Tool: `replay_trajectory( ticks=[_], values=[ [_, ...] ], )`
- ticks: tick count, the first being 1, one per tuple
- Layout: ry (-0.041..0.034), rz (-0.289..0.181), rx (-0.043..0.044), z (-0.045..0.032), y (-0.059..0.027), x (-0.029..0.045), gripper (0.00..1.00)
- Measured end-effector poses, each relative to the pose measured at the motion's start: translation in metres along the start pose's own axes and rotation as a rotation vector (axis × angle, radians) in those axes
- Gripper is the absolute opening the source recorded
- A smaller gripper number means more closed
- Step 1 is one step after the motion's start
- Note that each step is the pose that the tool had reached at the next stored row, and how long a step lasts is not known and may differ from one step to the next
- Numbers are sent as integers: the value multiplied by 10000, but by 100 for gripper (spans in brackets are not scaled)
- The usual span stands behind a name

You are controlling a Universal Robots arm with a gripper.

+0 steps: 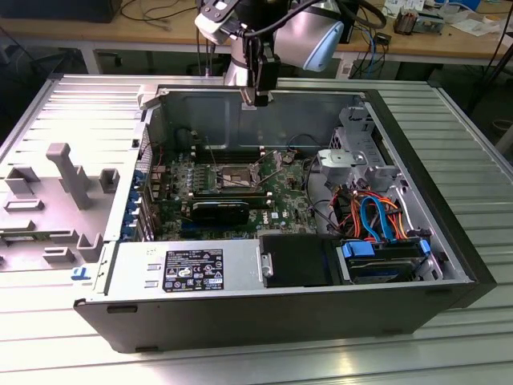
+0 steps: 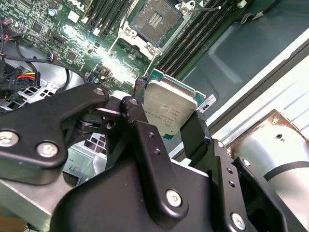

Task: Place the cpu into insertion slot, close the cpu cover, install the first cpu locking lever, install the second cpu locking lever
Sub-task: 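Place the cpu into insertion slot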

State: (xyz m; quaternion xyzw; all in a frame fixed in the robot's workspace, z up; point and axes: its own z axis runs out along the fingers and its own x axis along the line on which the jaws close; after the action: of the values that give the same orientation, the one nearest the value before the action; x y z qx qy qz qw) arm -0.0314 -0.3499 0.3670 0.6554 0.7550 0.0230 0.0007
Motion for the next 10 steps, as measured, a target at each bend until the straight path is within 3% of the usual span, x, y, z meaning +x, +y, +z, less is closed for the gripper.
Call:
replay_trajectory(
  ticks=[10],
  values=[
    [15, 8, 104, 37, -2, -2, 55]
  ],
)
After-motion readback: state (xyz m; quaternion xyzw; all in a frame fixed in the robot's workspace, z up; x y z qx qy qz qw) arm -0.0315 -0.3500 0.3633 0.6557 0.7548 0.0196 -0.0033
